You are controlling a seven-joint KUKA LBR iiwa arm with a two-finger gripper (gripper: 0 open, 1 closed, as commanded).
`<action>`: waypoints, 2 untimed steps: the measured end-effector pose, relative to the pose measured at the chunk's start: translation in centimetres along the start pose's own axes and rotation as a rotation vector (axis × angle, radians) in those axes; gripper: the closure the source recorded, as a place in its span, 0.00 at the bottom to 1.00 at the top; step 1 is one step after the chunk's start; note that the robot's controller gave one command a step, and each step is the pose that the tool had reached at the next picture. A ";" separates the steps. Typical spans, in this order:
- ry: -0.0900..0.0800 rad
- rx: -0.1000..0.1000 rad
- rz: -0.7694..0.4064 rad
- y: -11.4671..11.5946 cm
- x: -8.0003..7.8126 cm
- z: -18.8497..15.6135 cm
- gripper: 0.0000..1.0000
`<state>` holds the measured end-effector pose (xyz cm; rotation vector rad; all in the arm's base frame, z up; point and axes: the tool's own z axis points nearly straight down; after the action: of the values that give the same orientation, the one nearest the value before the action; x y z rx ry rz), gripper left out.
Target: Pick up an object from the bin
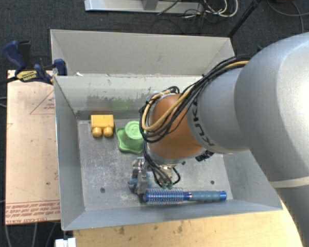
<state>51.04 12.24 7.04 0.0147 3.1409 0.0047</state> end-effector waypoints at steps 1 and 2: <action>0.000 0.000 0.000 0.0 0.0 0.0 1.00; 0.000 0.000 0.000 0.0 0.0 0.0 1.00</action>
Offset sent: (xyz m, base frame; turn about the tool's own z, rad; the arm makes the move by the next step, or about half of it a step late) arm 0.0000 0.0000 0.0000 0.0000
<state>51.04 12.24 7.04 0.0149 3.1410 0.0049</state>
